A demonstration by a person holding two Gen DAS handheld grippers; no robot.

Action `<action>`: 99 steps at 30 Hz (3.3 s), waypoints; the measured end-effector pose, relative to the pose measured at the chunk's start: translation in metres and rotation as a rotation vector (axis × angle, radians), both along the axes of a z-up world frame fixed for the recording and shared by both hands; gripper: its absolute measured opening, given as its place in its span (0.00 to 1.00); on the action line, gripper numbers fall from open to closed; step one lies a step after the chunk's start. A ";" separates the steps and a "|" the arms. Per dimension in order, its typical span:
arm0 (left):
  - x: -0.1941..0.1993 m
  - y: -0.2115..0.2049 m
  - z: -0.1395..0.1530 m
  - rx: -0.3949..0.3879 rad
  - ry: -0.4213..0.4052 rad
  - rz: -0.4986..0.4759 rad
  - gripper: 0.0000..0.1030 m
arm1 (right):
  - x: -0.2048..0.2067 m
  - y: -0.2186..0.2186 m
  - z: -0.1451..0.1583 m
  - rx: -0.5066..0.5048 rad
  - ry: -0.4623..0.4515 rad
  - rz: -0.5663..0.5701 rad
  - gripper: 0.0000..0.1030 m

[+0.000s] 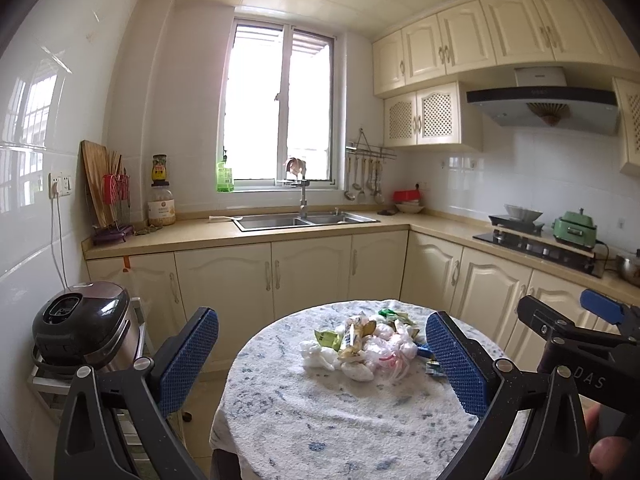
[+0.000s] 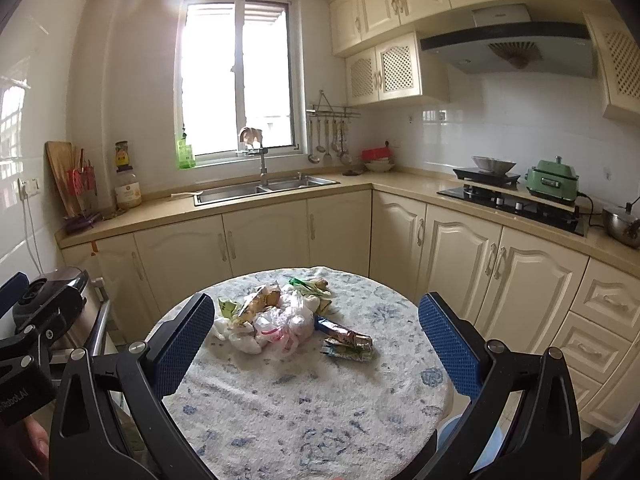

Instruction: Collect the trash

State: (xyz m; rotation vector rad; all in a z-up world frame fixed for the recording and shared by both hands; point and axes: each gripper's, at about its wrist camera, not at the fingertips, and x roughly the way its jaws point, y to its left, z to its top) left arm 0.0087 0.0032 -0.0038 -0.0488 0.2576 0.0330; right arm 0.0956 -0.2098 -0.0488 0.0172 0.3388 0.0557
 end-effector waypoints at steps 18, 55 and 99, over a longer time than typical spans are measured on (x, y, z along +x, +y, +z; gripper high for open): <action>0.067 0.009 -0.015 -0.072 0.034 -0.010 0.99 | 0.039 0.003 -0.011 -0.039 0.030 0.026 1.00; 0.273 -0.009 -0.148 -0.069 0.487 -0.049 0.99 | 0.231 -0.031 -0.173 -0.089 0.465 0.055 0.76; 0.355 0.019 -0.199 -0.257 0.598 -0.200 0.28 | 0.178 -0.050 -0.179 0.102 0.464 0.199 0.14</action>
